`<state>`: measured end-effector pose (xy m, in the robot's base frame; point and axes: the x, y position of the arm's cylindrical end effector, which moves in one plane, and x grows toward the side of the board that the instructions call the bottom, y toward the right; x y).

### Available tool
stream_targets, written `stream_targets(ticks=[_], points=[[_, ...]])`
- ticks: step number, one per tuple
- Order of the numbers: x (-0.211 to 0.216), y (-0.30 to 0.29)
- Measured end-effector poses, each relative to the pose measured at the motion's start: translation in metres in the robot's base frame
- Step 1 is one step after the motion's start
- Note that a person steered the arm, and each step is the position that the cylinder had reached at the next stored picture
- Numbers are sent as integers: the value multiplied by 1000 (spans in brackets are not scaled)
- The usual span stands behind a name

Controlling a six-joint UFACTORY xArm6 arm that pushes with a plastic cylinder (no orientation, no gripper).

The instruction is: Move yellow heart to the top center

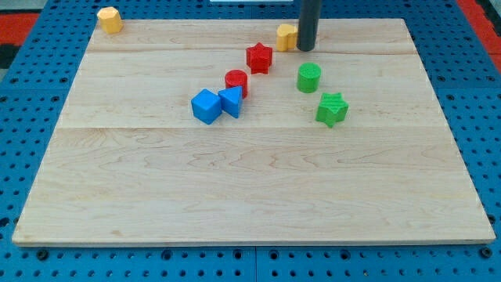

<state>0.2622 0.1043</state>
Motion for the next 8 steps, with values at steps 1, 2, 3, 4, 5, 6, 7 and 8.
stream_targets(ticks=[1,2,3,4,5,6,7,8], points=[[-3,7],[-16,-5],[-25,-19],[-30,-35],[-31,-41],[-6,-45],[-3,-59],[-8,-73]])
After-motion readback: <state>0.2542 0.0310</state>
